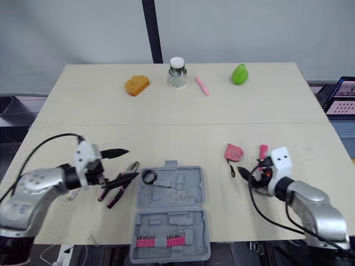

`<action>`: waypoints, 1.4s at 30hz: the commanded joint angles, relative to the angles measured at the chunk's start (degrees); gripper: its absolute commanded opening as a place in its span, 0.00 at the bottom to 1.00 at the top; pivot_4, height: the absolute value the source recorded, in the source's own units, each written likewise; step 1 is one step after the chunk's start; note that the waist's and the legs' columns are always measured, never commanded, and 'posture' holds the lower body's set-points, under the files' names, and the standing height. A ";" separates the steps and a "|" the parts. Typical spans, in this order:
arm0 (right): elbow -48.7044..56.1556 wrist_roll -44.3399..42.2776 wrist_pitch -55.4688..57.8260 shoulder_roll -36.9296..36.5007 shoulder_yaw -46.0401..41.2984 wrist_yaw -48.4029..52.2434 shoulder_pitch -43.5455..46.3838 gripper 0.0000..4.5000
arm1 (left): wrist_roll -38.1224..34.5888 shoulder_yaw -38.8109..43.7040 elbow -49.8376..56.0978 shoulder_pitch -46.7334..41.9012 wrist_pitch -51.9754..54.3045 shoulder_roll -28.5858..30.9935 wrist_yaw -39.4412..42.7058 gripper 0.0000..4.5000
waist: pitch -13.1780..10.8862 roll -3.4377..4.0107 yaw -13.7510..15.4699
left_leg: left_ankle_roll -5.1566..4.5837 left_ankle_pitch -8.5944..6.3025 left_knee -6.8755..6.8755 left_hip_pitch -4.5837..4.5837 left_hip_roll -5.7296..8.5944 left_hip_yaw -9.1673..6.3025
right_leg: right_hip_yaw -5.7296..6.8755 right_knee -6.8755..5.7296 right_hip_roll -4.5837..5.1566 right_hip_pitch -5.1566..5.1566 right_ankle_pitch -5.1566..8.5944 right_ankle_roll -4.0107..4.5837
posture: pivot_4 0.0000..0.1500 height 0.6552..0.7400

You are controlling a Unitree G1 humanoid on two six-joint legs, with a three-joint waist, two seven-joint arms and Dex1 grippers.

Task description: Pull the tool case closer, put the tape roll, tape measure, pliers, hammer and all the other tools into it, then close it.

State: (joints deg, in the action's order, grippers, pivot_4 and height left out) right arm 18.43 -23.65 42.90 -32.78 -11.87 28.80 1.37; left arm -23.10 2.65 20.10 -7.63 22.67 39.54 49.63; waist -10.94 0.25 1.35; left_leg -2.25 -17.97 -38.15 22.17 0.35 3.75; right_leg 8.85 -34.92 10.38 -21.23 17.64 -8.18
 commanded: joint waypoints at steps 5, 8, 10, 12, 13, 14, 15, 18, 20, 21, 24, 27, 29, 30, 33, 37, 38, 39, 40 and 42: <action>4.78 3.02 2.51 2.48 6.06 -4.67 0.02 0.49 | 1.78 -8.91 2.27 -4.88 -0.72 -2.66 1.81 1.00 | 0.00 0.00 -0.02 | -0.01 0.01 0.00 0.01 -0.02 0.03 | -0.01 0.02 -0.05 -0.01 0.00 0.00 | 1.00 1.00; 3.55 4.86 1.81 3.58 6.88 -6.84 1.23 0.49 | 2.77 -10.77 1.71 -6.14 -1.55 -3.51 1.92 1.00 | 0.00 0.00 -0.01 | -0.02 0.02 -0.02 0.01 -0.02 0.03 | -0.02 0.01 -0.05 -0.01 0.00 0.00 | 1.00 1.00; 2.81 5.83 1.58 3.92 7.77 -7.23 1.81 0.49 | 3.35 -11.88 1.41 -6.61 -2.04 -4.23 1.85 1.00 | 0.00 0.00 -0.01 | -0.02 0.02 -0.03 0.01 -0.02 0.04 | -0.03 0.01 -0.05 -0.01 0.00 0.00 | 1.00 1.00; 1.98 6.79 1.18 4.51 8.48 -7.72 2.52 0.49 | 4.38 -13.13 1.28 -6.78 -2.72 -4.94 1.81 1.00 | 0.00 0.00 -0.02 | -0.03 0.02 -0.02 0.01 -0.02 0.03 | -0.02 0.01 -0.05 -0.01 0.00 0.00 | 1.00 1.00; 1.49 7.41 0.76 4.77 8.71 -8.07 2.95 0.49 | 4.77 -13.57 1.19 -6.85 -3.08 -5.23 1.80 1.00 | 0.00 0.00 -0.02 | -0.03 0.02 -0.02 0.01 -0.02 0.03 | -0.02 0.01 -0.06 -0.01 0.00 0.00 | 1.00 1.00; 1.11 7.66 0.75 5.00 8.87 -8.21 3.37 0.49 | 5.14 -13.96 1.05 -6.92 -3.36 -5.57 1.70 1.00 | 0.00 0.00 -0.02 | -0.03 0.02 -0.02 0.01 -0.02 0.03 | -0.02 0.01 -0.06 -0.01 0.00 0.00 | 1.00 1.00; 0.90 7.77 0.91 5.14 9.01 -8.13 3.64 0.49 | 5.34 -14.16 0.90 -7.06 -3.58 -5.99 1.51 1.00 | 0.00 0.00 -0.02 | -0.03 0.02 -0.02 0.02 -0.02 0.04 | -0.02 0.02 -0.06 -0.01 0.00 0.00 | 1.00 1.00; 0.67 7.62 1.55 5.43 9.45 -7.51 3.99 0.49 | 5.72 -14.40 0.64 -7.46 -4.16 -7.12 1.02 1.00 | 0.00 0.00 -0.02 | -0.04 0.03 -0.03 0.03 -0.02 0.03 | -0.02 0.02 -0.06 -0.01 0.00 0.00 | 1.00 1.00; 0.45 7.85 1.70 5.84 9.78 -7.78 4.28 0.49 | 5.91 -14.58 0.61 -7.59 -4.61 -7.84 0.90 1.00 | 0.00 -0.01 0.00 | -0.04 0.03 -0.05 0.03 -0.02 0.03 | -0.02 0.01 -0.05 -0.01 0.00 0.00 | 1.00 1.00; 0.34 8.03 1.66 6.04 9.95 -7.93 4.37 0.49 | 5.94 -14.63 0.63 -7.57 -4.76 -8.19 0.79 1.00 | 0.00 -0.01 0.00 | -0.05 0.03 -0.05 0.03 -0.02 0.02 | -0.02 0.01 -0.05 -0.01 0.00 0.00 | 1.00 1.00; -0.44 8.80 1.40 6.66 10.13 -8.15 4.85 0.49 | 6.01 -14.62 0.45 -7.34 -5.24 -9.08 0.40 1.00 | 0.00 -0.01 -0.02 | -0.05 0.03 -0.05 0.03 -0.02 0.02 | -0.02 0.01 -0.05 -0.01 0.00 0.00 | 1.00 1.00; -1.56 9.43 1.15 7.21 10.54 -8.28 5.54 0.49 | 6.18 -14.71 0.12 -7.10 -5.54 -9.66 0.30 1.00 | 0.00 -0.01 -0.03 | -0.04 0.03 -0.05 0.03 -0.02 0.02 | -0.02 0.00 -0.06 -0.01 0.00 0.00 | 1.00 1.00; -2.68 10.00 0.72 7.65 10.75 -8.56 6.13 0.49 | 6.52 -15.01 -0.13 -7.09 -5.77 -10.02 0.14 1.00 | 0.00 -0.01 -0.04 | -0.04 0.03 -0.05 0.03 -0.02 0.02 | -0.02 0.00 -0.06 -0.01 0.00 0.00 | 1.00 1.00; -3.15 10.36 0.33 7.81 10.94 -8.64 6.47 0.49 | 6.63 -15.14 -0.23 -7.21 -5.80 -10.23 0.02 1.00 | 0.00 -0.01 -0.04 | -0.04 0.03 -0.05 0.03 -0.02 0.02 | -0.01 0.00 -0.06 -0.01 0.00 0.00 | 1.00 1.00; -3.59 11.01 0.09 8.15 11.06 -8.45 6.96 0.49 | 6.99 -15.28 -0.30 -7.44 -5.82 -10.72 -0.17 1.00 | 0.00 -0.01 -0.03 | -0.05 0.03 -0.05 0.03 -0.02 0.03 | -0.02 0.01 -0.06 -0.01 0.00 0.00 | 1.00 1.00; -3.36 11.33 0.02 8.21 10.77 -8.30 7.22 0.49 | 7.39 -15.43 -0.37 -7.41 -5.82 -11.26 -0.33 1.00 | 0.00 -0.01 -0.03 | -0.05 0.03 -0.05 0.04 -0.02 0.02 | -0.02 0.01 -0.05 -0.01 0.00 0.00 | 1.00 1.00; -3.52 11.39 0.12 8.23 10.57 -8.41 7.29 0.49 | 7.54 -15.49 -0.45 -7.36 -5.89 -11.39 -0.35 1.00 | 0.00 -0.01 -0.03 | -0.05 0.03 -0.05 0.04 -0.02 0.02 | -0.01 0.01 -0.06 -0.01 0.00 0.00 | 1.00 1.00; -3.84 11.46 0.02 8.21 10.46 -8.38 7.31 0.49 | 7.67 -15.52 -0.52 -7.31 -5.93 -11.52 -0.35 1.00 | 0.00 -0.01 -0.04 | -0.05 0.03 -0.05 0.04 -0.02 0.02 | -0.01 0.01 -0.06 -0.01 0.00 0.00 | 1.00 1.00; -4.08 11.52 -0.06 8.20 10.40 -8.33 7.32 0.49 | 7.78 -15.51 -0.56 -7.28 -5.94 -11.64 -0.32 1.00 | 0.00 -0.01 -0.05 | -0.05 0.03 -0.05 0.03 -0.02 0.02 | -0.01 0.01 -0.06 -0.01 0.00 0.00 | 1.00 1.00; -4.76 11.75 -0.23 8.33 10.36 -8.38 7.38 0.49 | 7.98 -15.50 -0.74 -7.35 -5.97 -11.82 -0.27 1.00 | 0.00 -0.01 -0.05 | -0.05 0.04 -0.05 0.03 -0.02 0.02 | -0.01 0.01 -0.06 -0.01 0.00 0.00 | 1.00 1.00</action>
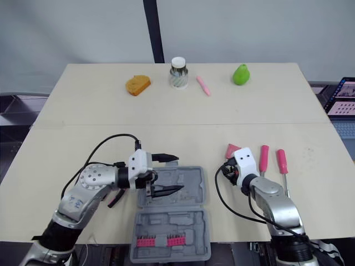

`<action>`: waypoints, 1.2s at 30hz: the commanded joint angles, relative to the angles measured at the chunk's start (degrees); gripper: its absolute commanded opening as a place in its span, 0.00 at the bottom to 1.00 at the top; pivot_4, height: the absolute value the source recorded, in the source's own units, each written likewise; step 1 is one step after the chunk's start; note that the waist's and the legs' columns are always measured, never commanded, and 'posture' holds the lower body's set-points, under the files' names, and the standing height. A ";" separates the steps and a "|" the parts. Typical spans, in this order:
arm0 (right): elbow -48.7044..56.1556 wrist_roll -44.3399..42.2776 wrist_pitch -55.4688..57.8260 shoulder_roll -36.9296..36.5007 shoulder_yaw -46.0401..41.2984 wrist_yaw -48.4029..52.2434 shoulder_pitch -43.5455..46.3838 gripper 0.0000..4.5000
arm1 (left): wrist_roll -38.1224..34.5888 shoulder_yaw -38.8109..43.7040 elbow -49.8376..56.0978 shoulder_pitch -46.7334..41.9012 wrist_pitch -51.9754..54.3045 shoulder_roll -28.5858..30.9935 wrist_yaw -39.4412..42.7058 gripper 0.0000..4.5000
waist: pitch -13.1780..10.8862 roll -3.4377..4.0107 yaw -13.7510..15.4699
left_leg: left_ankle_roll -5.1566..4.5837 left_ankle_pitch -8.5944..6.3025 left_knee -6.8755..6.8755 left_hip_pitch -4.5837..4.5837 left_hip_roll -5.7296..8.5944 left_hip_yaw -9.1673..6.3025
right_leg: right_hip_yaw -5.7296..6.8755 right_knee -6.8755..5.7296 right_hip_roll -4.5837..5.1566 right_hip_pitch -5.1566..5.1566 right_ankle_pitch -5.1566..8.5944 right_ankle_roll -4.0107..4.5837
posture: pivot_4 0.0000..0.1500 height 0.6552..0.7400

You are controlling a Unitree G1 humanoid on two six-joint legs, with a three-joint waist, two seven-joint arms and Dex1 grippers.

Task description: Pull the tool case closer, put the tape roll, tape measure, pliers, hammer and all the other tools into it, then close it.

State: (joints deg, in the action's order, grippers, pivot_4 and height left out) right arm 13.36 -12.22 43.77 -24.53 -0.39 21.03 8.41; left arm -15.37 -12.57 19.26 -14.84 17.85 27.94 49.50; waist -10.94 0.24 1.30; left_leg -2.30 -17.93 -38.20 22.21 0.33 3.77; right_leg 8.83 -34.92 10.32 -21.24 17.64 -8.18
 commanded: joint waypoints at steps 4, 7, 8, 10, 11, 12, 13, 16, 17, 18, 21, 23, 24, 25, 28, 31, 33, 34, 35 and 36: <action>-0.32 0.49 -1.07 0.50 -1.27 -0.80 0.24 0.49 | 0.59 -0.46 -0.16 -0.37 -1.37 -0.40 -0.11 1.00 | 0.00 0.00 -0.01 | 0.00 0.00 0.00 0.00 0.00 0.00 | 0.00 0.00 0.00 0.00 0.00 0.00 | 1.00 1.00; -0.71 0.71 -1.17 0.94 -1.45 -1.17 0.32 0.49 | 0.77 -0.49 -0.47 -0.47 -1.72 -0.38 0.03 1.00 | 0.00 0.00 -0.01 | 0.00 0.00 0.00 0.00 0.00 0.00 | 0.00 0.00 0.00 0.00 0.00 0.00 | 1.00 1.00; -0.73 0.78 -1.23 0.99 -1.49 -1.21 0.35 0.42 | 0.81 -0.52 -0.53 -0.48 -1.79 -0.36 0.06 1.00 | 0.00 0.00 -0.01 | 0.00 0.00 0.00 0.00 0.00 0.00 | 0.00 0.00 0.00 0.00 0.00 0.00 | 1.00 1.00; -0.73 0.86 -1.21 1.14 -1.58 -1.30 0.48 0.29 | 0.89 -0.53 -0.74 -0.49 -2.00 -0.29 0.19 1.00 | 0.00 0.00 -0.02 | 0.00 0.00 0.00 0.00 0.00 0.00 | 0.00 0.00 0.00 0.00 0.00 0.00 | 1.00 1.00; -0.64 0.81 -1.12 1.22 -1.80 -1.38 0.49 0.17 | 0.97 -0.57 -0.79 -0.43 -2.11 -0.24 0.27 1.00 | 0.00 0.00 -0.03 | 0.00 0.00 0.00 0.00 0.00 0.00 | 0.00 0.00 0.00 0.00 0.00 0.00 | 1.00 1.00; -0.50 0.35 -0.93 1.46 -2.22 -1.29 0.45 0.06 | 1.04 -0.61 -0.82 -0.38 -2.21 -0.20 0.32 1.00 | 0.00 0.00 -0.02 | 0.00 0.00 0.00 0.00 0.00 0.00 | 0.00 0.00 0.00 0.00 0.00 0.00 | 1.00 1.00; -0.27 -0.13 -0.66 1.72 -2.73 -1.26 0.38 0.01 | 1.08 -0.64 -0.84 -0.35 -2.29 -0.18 0.36 1.00 | 0.00 0.00 -0.01 | 0.00 0.00 0.00 0.00 0.00 0.00 | 0.00 -0.01 0.00 0.00 0.00 0.00 | 1.00 1.00; 0.74 -0.88 0.58 2.09 -3.83 -1.22 -0.02 0.01 | 1.08 -0.64 -0.82 -0.25 -2.40 -0.18 0.47 1.00 | 0.00 0.00 0.02 | 0.00 0.00 0.00 0.00 0.00 0.00 | 0.00 0.00 0.00 0.00 0.00 0.00 | 1.00 1.00; 1.16 -1.09 1.00 2.14 -4.14 -1.11 -0.23 0.01 | 1.06 -0.66 -0.73 -0.14 -2.40 -0.20 0.50 1.00 | 0.00 0.00 0.02 | 0.00 0.00 0.00 0.00 0.00 0.00 | 0.00 -0.01 0.00 0.00 0.00 0.00 | 1.00 1.00; 1.69 -1.50 1.54 2.16 -4.37 -0.80 -0.51 0.01 | 1.05 -0.67 -0.70 0.05 -2.50 -0.17 0.59 1.00 | 0.00 0.00 0.01 | 0.00 0.00 0.00 0.00 0.00 0.00 | 0.00 0.00 0.00 0.00 0.00 0.00 | 1.00 1.00; 4.72 -3.55 3.85 1.46 -4.90 0.90 -2.47 0.01 | 1.14 -0.85 -0.65 1.08 -2.99 0.58 1.52 1.00 | 0.00 0.00 0.00 | 0.00 0.00 0.00 0.00 -0.01 0.00 | 0.00 -0.01 0.00 0.00 0.00 0.00 | 1.00 1.00; 7.68 -5.23 5.63 0.60 -5.13 2.23 -4.85 0.01 | 1.23 -0.99 -0.67 2.05 -3.50 1.59 2.68 1.00 | 0.00 0.00 0.01 | 0.00 0.00 0.01 0.00 -0.01 0.00 | 0.00 0.00 0.00 0.00 0.00 0.00 | 1.00 1.00; 9.06 -5.90 6.34 0.25 -5.21 2.72 -6.00 0.01 | 1.29 -1.07 -0.67 2.42 -3.71 2.03 3.17 1.00 | 0.00 0.00 0.03 | 0.00 0.00 0.02 0.00 -0.01 0.00 | 0.00 0.01 0.00 0.00 0.00 0.00 | 1.00 1.00; 10.63 -6.63 7.15 -0.01 -5.32 3.05 -7.40 0.01 | 1.42 -1.22 -0.78 2.79 -4.07 2.63 3.80 1.00 | 0.00 0.00 0.05 | 0.00 0.00 0.02 0.00 0.00 -0.01 | 0.00 0.01 0.00 0.00 0.00 0.00 | 1.00 1.00; 14.99 -8.66 9.15 -1.03 -6.05 3.80 -11.97 0.01 | 1.64 -1.63 -0.92 3.92 -4.78 4.49 5.55 1.00 | 0.00 0.00 0.06 | 0.00 0.00 0.01 0.00 -0.01 -0.01 | 0.00 0.01 0.00 0.01 0.00 0.00 | 1.00 1.00; 19.21 -10.76 10.85 -1.87 -7.06 4.34 -16.72 0.01 | 1.65 -1.59 -1.19 4.84 -5.78 6.02 6.97 1.00 | 0.01 0.01 0.08 | 0.00 0.00 0.02 0.00 -0.01 -0.01 | -0.01 0.02 0.00 -0.01 0.00 0.00 | 1.00 1.00; 21.84 -11.85 11.57 -2.50 -7.13 4.49 -19.73 0.01 | 1.74 -1.56 -1.54 5.17 -6.40 6.80 7.87 1.00 | 0.01 0.01 0.14 | 0.00 0.00 0.02 0.00 -0.01 -0.03 | -0.01 0.02 0.00 -0.01 0.00 0.00 | 1.00 1.00; 22.92 -12.19 11.82 -2.67 -7.16 4.37 -21.21 0.01 | 1.75 -1.56 -1.72 5.25 -6.63 7.12 8.21 1.00 | 0.01 0.01 0.14 | 0.00 0.00 0.02 0.00 0.00 -0.02 | -0.01 0.03 0.01 0.00 0.00 0.00 | 1.00 1.00; 24.02 -12.41 11.83 -2.83 -7.22 4.34 -22.95 0.01 | 1.70 -1.52 -1.89 5.32 -6.82 7.40 8.53 1.00 | 0.01 0.01 0.16 | 0.00 0.00 0.02 0.00 0.00 -0.02 | -0.01 0.03 0.01 0.00 0.00 0.00 | 1.00 1.00; 24.87 -12.62 11.82 -2.88 -7.31 4.23 -24.34 0.01 | 1.64 -1.46 -2.00 5.40 -6.97 7.61 8.82 1.00 | 0.01 0.01 0.13 | 0.00 -0.01 0.02 0.00 0.00 -0.03 | -0.01 0.02 0.01 0.00 0.00 0.00 | 1.00 1.00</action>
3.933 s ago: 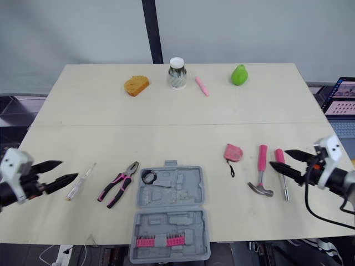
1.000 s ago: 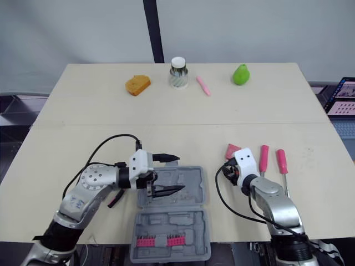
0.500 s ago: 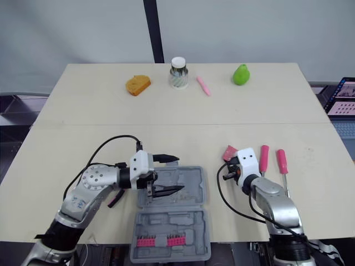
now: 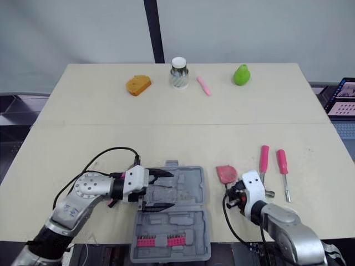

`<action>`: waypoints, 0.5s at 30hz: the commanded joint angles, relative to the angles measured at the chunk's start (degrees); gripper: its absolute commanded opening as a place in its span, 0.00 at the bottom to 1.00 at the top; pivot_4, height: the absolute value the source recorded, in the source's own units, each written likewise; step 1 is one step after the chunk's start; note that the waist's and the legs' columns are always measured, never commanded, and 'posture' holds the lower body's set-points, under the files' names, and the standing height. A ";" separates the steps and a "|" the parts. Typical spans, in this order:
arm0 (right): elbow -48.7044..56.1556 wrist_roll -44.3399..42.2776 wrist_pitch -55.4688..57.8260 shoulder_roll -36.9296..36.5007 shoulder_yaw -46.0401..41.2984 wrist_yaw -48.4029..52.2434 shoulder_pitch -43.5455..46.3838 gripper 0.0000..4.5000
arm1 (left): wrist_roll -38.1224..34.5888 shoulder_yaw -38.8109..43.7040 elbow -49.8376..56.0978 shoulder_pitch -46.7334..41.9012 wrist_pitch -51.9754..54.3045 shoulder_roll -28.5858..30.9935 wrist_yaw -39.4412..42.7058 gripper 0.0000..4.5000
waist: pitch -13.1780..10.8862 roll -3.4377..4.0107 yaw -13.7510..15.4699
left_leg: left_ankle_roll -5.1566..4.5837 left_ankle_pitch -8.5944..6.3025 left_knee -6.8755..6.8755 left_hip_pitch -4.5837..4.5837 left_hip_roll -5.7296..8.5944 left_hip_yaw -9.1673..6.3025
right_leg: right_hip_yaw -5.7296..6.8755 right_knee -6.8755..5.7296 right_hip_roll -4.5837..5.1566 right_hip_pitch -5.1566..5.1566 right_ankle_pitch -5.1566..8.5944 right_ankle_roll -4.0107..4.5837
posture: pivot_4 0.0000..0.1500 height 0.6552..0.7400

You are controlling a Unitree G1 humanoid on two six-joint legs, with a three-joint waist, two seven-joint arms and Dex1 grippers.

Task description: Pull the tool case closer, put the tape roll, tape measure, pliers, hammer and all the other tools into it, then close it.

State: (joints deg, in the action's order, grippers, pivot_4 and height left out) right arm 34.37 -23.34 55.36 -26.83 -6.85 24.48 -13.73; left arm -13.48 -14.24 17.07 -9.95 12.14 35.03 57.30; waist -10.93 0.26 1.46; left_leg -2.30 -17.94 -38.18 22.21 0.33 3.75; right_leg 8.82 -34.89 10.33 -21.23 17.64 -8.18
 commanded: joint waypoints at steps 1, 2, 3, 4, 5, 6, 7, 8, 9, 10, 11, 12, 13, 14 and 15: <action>4.84 -1.80 0.28 -0.60 -0.96 0.71 -3.95 0.01 | -0.31 0.24 0.10 0.58 -1.43 0.73 1.32 1.00 | 0.00 0.00 -0.02 | 0.00 0.00 0.00 0.00 0.00 0.00 | 0.00 0.00 0.00 0.00 0.00 0.00 | 1.00 1.00; 5.66 -2.00 0.24 -0.59 -1.07 0.63 -5.49 0.01 | -0.35 0.26 0.03 0.63 -1.51 0.86 1.59 1.00 | 0.01 0.00 -0.02 | 0.00 0.00 0.00 0.00 0.00 0.00 | -0.01 0.01 0.00 -0.01 0.00 0.00 | 1.00 1.00; 6.49 -2.27 0.19 -0.56 -1.13 0.61 -6.98 0.01 | -0.39 0.20 0.01 0.67 -1.58 1.01 1.96 1.00 | 0.00 0.00 -0.01 | 0.00 0.00 0.01 -0.01 0.00 0.00 | -0.01 -0.01 0.00 0.00 0.00 0.00 | 1.00 1.00; 7.14 -2.50 0.11 -0.49 -1.20 0.57 -8.19 0.01 | -0.40 0.10 0.02 0.70 -1.61 1.16 2.32 1.00 | 0.01 0.00 -0.01 | 0.00 0.00 0.01 0.00 -0.01 0.00 | 0.00 0.00 0.00 -0.01 0.00 0.00 | 1.00 1.00; 7.69 -2.64 0.04 -0.39 -1.18 0.44 -9.15 0.01 | -0.43 0.02 0.06 0.78 -1.69 1.32 2.67 1.00 | 0.01 0.00 -0.01 | 0.00 0.00 0.01 -0.01 0.00 0.00 | -0.01 0.00 0.00 0.00 0.00 0.00 | 1.00 1.00; 8.19 -2.80 -0.03 -0.23 -1.17 0.27 -10.01 0.01 | -0.53 -0.09 0.12 0.87 -1.77 1.48 3.07 1.00 | 0.01 0.00 -0.01 | 0.00 0.00 0.01 -0.01 -0.01 0.00 | -0.01 0.00 0.00 0.00 0.00 0.00 | 1.00 1.00; 8.59 -2.97 -0.03 0.01 -1.18 0.05 -10.74 0.01 | -0.62 -0.21 0.22 0.96 -1.73 1.65 3.45 1.00 | 0.01 0.00 -0.01 | 0.00 0.00 0.01 -0.01 0.00 0.00 | -0.01 0.01 0.00 0.00 0.00 0.00 | 1.00 1.00; 8.98 -3.11 -0.06 0.11 -1.04 0.00 -11.51 0.01 | -0.66 -0.34 0.28 1.02 -1.73 1.79 3.82 1.00 | 0.01 0.00 -0.01 | 0.00 0.00 0.01 -0.01 0.00 0.00 | -0.02 0.02 0.00 0.00 0.00 0.00 | 1.00 1.00; 9.32 -3.22 -0.31 0.00 -0.77 0.19 -12.40 0.01 | -0.63 -0.49 0.29 1.02 -1.77 1.93 4.24 1.00 | 0.01 0.00 -0.01 | 0.00 -0.01 0.01 -0.01 -0.01 0.00 | -0.02 0.02 0.00 0.00 0.00 0.00 | 1.00 1.00; 9.57 -3.19 -0.44 -0.13 -0.66 0.21 -13.26 0.01 | -0.59 -0.62 0.28 0.98 -1.77 2.05 4.62 1.00 | 0.01 0.00 -0.01 | 0.00 -0.01 0.01 -0.01 -0.01 -0.01 | -0.02 0.01 0.00 -0.01 0.00 0.00 | 1.00 1.00; 9.75 -3.16 -0.55 -0.23 -0.57 0.17 -13.83 0.01 | -0.56 -0.64 0.27 0.98 -1.80 2.13 4.91 1.00 | 0.01 0.00 -0.01 | 0.01 -0.01 0.02 -0.01 -0.01 -0.01 | -0.01 0.01 0.00 -0.01 0.00 0.01 | 1.00 1.00; 9.96 -3.17 -0.74 -0.36 -0.55 0.28 -14.48 0.01 | -0.56 -0.61 0.24 0.95 -1.79 2.14 5.09 1.00 | 0.01 0.00 0.01 | 0.01 -0.01 0.02 -0.01 -0.01 -0.01 | -0.01 0.02 0.00 -0.01 0.00 0.01 | 1.00 1.00; 10.09 -3.19 -0.85 -0.43 -0.54 0.32 -14.85 0.01 | -0.57 -0.55 0.20 0.90 -1.78 2.12 5.22 1.00 | 0.01 0.00 0.04 | 0.00 -0.01 0.02 -0.01 0.00 -0.01 | -0.01 0.02 0.00 -0.01 0.01 0.01 | 1.00 1.00; 10.32 -3.36 -0.85 -0.42 -0.56 0.40 -15.23 0.01 | -0.54 -0.51 0.12 0.82 -1.80 2.08 5.32 1.00 | 0.01 0.00 0.05 | 0.00 -0.01 0.02 -0.01 0.00 0.00 | -0.02 0.02 0.01 0.00 0.00 0.01 | 1.00 1.00; 10.71 -3.66 -0.71 -0.42 -0.53 0.55 -15.81 0.01 | -0.44 -0.56 -0.04 0.64 -1.83 1.98 5.37 1.00 | 0.02 0.00 0.03 | 0.00 -0.01 0.02 -0.01 0.00 -0.01 | -0.02 0.02 0.01 0.00 0.00 0.01 | 1.00 1.00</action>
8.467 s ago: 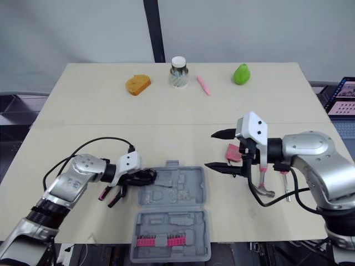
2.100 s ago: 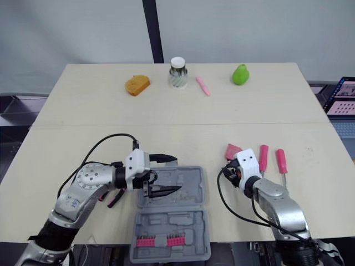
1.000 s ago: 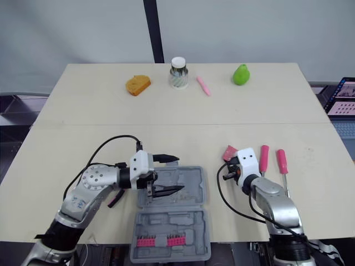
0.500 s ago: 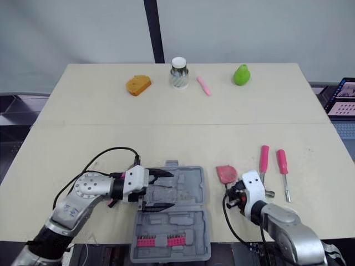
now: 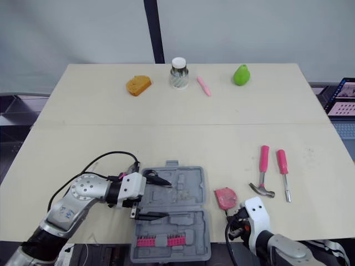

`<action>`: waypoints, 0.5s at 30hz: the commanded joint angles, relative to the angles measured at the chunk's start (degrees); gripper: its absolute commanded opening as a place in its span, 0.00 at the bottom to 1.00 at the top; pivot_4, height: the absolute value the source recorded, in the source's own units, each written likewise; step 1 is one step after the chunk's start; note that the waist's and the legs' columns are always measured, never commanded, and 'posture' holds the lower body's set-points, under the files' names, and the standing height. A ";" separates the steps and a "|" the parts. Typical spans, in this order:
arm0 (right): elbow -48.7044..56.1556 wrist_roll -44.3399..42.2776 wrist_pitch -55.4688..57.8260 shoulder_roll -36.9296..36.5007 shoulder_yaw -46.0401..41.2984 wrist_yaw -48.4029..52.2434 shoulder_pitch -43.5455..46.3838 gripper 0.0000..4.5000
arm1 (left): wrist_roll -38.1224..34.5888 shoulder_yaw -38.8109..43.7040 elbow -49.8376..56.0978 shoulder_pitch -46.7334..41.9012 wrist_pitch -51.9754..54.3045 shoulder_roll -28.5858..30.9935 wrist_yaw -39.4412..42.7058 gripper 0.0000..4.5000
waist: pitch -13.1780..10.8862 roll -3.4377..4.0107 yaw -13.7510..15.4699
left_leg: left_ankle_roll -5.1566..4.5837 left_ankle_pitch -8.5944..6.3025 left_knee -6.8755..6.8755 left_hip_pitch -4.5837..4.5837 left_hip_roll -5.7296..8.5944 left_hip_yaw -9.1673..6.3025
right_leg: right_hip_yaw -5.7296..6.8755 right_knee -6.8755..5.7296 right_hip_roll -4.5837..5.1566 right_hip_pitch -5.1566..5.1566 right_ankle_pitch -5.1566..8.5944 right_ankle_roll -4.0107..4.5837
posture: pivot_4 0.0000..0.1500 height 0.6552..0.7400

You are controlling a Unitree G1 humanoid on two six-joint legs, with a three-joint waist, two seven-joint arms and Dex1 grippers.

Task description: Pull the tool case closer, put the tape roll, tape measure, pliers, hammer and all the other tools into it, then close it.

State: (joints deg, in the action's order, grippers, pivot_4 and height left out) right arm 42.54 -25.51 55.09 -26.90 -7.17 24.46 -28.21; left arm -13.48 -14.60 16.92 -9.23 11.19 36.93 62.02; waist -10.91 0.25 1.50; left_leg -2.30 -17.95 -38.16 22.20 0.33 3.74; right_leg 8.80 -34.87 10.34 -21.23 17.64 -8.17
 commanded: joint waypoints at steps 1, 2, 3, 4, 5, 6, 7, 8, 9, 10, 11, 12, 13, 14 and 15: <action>2.81 -1.72 -0.34 -0.35 -0.19 0.62 -1.69 0.01 | -0.34 -0.24 0.00 -0.20 -0.90 0.00 0.70 1.00 | 0.00 0.00 -0.02 | 0.00 0.00 0.00 0.00 0.00 0.00 | 0.00 0.00 0.00 0.00 0.00 0.00 | 1.00 1.00; 2.92 -1.66 -0.44 -0.43 0.03 0.55 -1.99 0.01 | -0.33 -0.24 -0.08 -0.28 -0.91 -0.05 0.76 1.00 | 0.00 0.00 -0.02 | 0.00 0.00 0.00 -0.01 0.00 0.00 | 0.00 0.00 0.00 0.00 0.00 0.00 | 1.00 1.00; 2.83 -1.53 -0.64 -0.43 0.34 0.41 -2.12 0.01 | -0.28 -0.31 -0.12 -0.34 -0.90 -0.14 0.76 1.00 | 0.00 0.00 -0.01 | 0.00 0.00 0.00 -0.01 -0.01 0.00 | 0.00 -0.01 0.00 0.00 0.00 0.00 | 1.00 1.00; 2.72 -1.41 -0.81 -0.42 0.56 0.30 -2.16 0.01 | -0.25 -0.35 -0.13 -0.37 -0.89 -0.20 0.76 1.00 | 0.00 0.00 -0.02 | 0.00 0.00 0.00 -0.01 -0.01 -0.01 | 0.00 -0.01 0.00 0.00 0.00 0.00 | 1.00 1.00; 2.64 -1.31 -0.92 -0.37 0.77 0.17 -2.15 0.01 | -0.25 -0.37 -0.18 -0.39 -0.92 -0.23 0.78 1.00 | 0.01 -0.01 -0.02 | 0.00 0.00 0.00 0.00 0.00 -0.01 | 0.00 0.00 0.00 0.00 0.00 0.00 | 1.00 1.00; 2.58 -1.43 -1.05 -0.51 1.15 0.51 -2.16 0.01 | -0.22 -0.44 -0.16 -0.34 -0.92 -0.29 0.74 1.00 | 0.01 -0.01 -0.02 | 0.00 0.00 0.00 0.00 0.00 0.00 | 0.00 0.00 0.00 0.00 0.00 0.00 | 1.00 1.00; 2.53 -1.54 -1.10 -0.62 1.39 0.75 -2.09 0.01 | -0.20 -0.47 -0.18 -0.31 -0.92 -0.33 0.73 1.00 | 0.01 -0.01 -0.02 | 0.00 0.00 0.00 -0.01 0.00 0.00 | 0.00 -0.01 0.00 0.00 0.00 0.00 | 1.00 1.00; 2.41 -1.68 -1.18 -0.69 1.52 0.97 -1.95 0.01 | -0.18 -0.49 -0.17 -0.26 -0.94 -0.39 0.68 1.00 | 0.01 -0.01 -0.02 | 0.00 0.00 0.00 -0.01 -0.01 0.00 | 0.00 -0.01 0.00 0.00 0.00 0.00 | 1.00 1.00; 2.32 -1.80 -1.27 -0.75 1.56 1.13 -1.83 0.01 | -0.17 -0.50 -0.15 -0.22 -0.95 -0.43 0.65 1.00 | 0.01 -0.01 -0.02 | 0.00 0.00 0.00 -0.01 -0.01 -0.01 | 0.00 -0.01 0.00 0.00 0.00 0.00 | 1.00 1.00; 2.25 -1.82 -1.62 -1.25 1.74 1.69 -1.65 0.01 | -0.14 -0.49 -0.13 -0.15 -0.99 -0.48 0.58 1.00 | 0.01 -0.01 -0.02 | 0.00 0.00 0.00 -0.01 -0.01 -0.01 | 0.00 -0.01 0.00 0.00 0.00 0.00 | 1.00 1.00; 2.19 -1.86 -1.98 -2.05 1.62 2.39 -1.42 0.01 | -0.13 -0.46 -0.03 -0.01 -1.04 -0.51 0.50 1.00 | 0.01 -0.01 -0.02 | 0.00 0.00 0.00 -0.01 0.00 -0.01 | 0.00 -0.01 0.00 0.00 0.00 0.00 | 1.00 1.00; 2.11 -1.90 -2.28 -2.66 1.57 2.86 -1.25 0.01 | -0.11 -0.44 -0.01 0.07 -1.10 -0.53 0.45 1.00 | 0.01 -0.01 -0.03 | 0.00 0.00 0.00 0.00 0.00 0.00 | -0.01 0.00 0.00 0.00 0.00 0.00 | 1.00 1.00; 1.94 -2.59 -2.09 -3.20 0.76 3.35 -1.07 0.01 | -0.11 -0.35 0.06 0.22 -1.24 -0.58 0.32 1.00 | 0.01 -0.01 -0.01 | 0.00 0.00 0.00 0.00 0.00 0.00 | -0.01 0.00 0.00 0.00 0.00 0.00 | 1.00 1.00; 1.94 -3.74 -2.15 -5.20 -0.54 5.59 -0.95 0.12 | -0.23 0.06 0.19 0.44 -1.68 -0.86 -0.15 1.00 | 0.01 -0.01 -0.02 | 0.00 0.00 0.00 -0.01 0.00 0.00 | 0.00 0.00 0.00 0.00 0.00 0.00 | 1.00 1.00; 2.44 -5.44 -1.85 -8.13 -2.62 8.79 -0.93 0.18 | -0.40 0.47 0.44 0.72 -2.03 -0.98 -0.47 1.00 | 0.01 0.00 -0.01 | -0.01 0.00 -0.01 0.00 0.00 0.00 | 0.00 0.00 0.00 0.00 0.00 0.00 | 1.00 1.00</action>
State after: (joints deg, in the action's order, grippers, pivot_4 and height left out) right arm 43.08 -28.57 53.78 -32.99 -6.31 29.44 -28.80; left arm -13.42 -14.58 16.06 -8.97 10.46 36.25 61.87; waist -10.90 0.25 1.49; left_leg -2.34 -17.97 -38.19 22.20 0.35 3.76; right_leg 8.78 -34.86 10.35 -21.23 17.64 -8.17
